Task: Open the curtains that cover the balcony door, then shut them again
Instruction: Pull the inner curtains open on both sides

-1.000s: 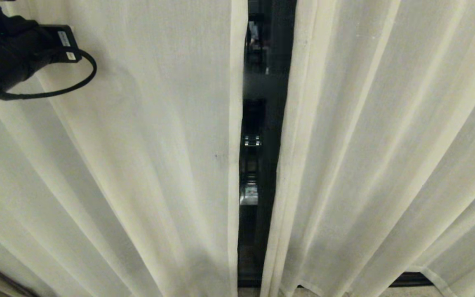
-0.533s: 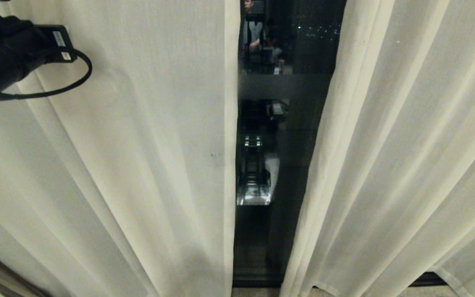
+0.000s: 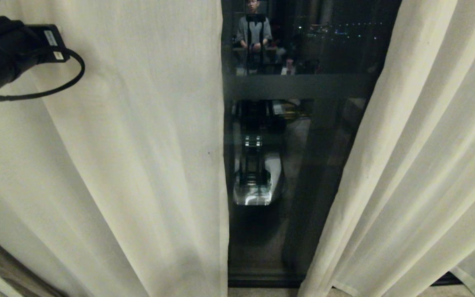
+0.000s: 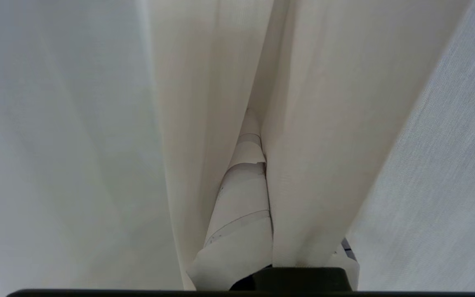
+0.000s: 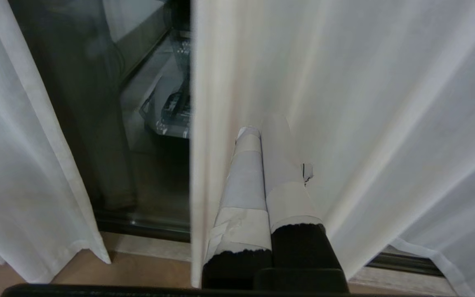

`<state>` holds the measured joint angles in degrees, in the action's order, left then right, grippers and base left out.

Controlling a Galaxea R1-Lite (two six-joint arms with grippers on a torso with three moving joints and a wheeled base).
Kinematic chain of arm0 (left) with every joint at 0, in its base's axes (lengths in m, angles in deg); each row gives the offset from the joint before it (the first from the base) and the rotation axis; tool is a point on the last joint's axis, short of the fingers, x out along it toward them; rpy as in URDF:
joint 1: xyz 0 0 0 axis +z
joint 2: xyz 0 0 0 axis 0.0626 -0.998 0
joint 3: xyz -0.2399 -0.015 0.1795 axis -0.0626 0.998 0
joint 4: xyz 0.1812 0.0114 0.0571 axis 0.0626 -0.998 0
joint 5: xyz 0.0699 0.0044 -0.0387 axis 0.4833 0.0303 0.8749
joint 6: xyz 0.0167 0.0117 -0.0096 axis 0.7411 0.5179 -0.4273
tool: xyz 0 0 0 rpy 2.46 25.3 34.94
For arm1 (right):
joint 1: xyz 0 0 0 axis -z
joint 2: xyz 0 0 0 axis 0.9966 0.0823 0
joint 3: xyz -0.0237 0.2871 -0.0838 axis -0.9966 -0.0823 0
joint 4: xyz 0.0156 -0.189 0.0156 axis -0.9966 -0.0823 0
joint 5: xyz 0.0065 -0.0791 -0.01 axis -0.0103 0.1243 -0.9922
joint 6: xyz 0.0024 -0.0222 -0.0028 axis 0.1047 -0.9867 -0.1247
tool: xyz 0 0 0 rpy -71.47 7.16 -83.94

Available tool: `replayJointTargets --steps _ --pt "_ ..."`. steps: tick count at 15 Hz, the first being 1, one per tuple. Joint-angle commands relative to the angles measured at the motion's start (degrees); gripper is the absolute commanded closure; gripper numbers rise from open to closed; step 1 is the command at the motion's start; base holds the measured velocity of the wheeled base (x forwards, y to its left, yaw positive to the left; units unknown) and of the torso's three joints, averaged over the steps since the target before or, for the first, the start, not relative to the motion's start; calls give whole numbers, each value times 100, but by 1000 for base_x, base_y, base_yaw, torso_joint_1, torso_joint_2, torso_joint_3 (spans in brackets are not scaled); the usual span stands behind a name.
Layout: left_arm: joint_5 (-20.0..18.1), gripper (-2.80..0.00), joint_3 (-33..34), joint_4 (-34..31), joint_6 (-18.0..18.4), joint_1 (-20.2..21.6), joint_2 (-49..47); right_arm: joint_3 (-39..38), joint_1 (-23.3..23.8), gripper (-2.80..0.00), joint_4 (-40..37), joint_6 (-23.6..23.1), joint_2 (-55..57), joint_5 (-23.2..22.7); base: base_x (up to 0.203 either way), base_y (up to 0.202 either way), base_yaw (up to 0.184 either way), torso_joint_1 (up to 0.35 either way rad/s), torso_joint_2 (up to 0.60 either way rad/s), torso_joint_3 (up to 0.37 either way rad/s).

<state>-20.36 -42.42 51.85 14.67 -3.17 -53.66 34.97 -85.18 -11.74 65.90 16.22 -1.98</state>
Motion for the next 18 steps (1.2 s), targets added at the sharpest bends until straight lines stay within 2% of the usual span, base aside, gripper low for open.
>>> replayJointTargets --steps 1,18 --pt "-13 0 4 20 1 40 15 -1 -1 0 -1 -6 9 -4 0 191 1 1 2 3" --pt "-32 0 50 20 -6 108 -3 -1 -1 0 -1 -6 9 -4 0 191 1 2 2 3"
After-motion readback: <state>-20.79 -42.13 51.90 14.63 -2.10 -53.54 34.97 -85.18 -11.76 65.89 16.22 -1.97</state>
